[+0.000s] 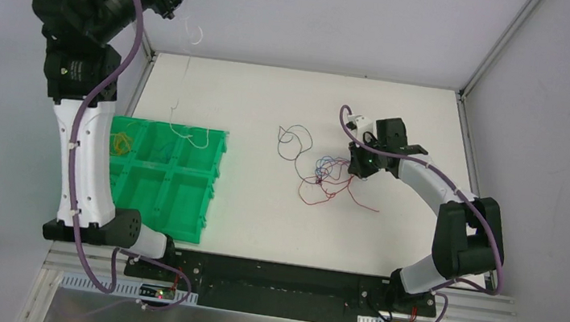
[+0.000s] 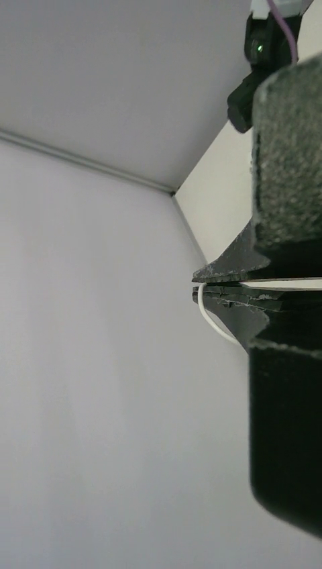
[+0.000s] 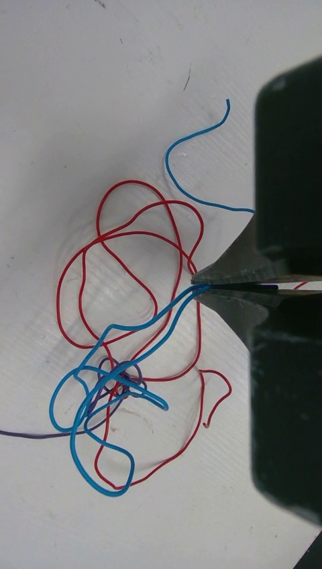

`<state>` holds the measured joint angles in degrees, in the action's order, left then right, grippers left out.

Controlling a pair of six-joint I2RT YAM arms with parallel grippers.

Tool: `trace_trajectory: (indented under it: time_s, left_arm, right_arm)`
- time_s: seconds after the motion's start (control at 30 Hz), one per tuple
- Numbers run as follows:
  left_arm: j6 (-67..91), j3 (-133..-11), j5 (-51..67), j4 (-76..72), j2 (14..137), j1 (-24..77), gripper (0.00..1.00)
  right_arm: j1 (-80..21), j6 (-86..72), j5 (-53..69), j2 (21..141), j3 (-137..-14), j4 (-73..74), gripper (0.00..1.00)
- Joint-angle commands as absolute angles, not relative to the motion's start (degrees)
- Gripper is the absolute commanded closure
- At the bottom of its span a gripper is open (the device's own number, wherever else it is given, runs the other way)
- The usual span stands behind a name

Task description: Untangle the cables

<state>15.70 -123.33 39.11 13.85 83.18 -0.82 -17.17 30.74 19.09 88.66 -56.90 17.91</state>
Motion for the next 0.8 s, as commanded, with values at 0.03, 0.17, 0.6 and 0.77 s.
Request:
trace_trajectory:
  time_s: [0.03, 0.17, 0.6, 0.77]
  left_arm:
    - [11.36, -124.82, 32.26, 12.74, 77.42, -3.74, 1.00]
    - [10.67, -128.18, 32.55, 13.43, 77.53, -3.70, 1.00]
    - [8.71, -121.96, 33.59, 12.06, 76.67, -3.74, 1.00]
    - [5.99, -118.31, 32.25, 11.24, 76.90, -3.72, 1.00]
  right_arm:
    - [-17.07, 31.65, 20.92, 88.08, -58.97, 19.62, 1.00]
    - [-17.10, 31.73, 21.09, 88.26, -58.86, 19.77, 1.00]
    - [-17.11, 31.34, 21.26, 88.22, -59.77, 20.47, 1.00]
    - [-17.11, 31.07, 21.37, 88.07, -59.64, 20.75, 1.00]
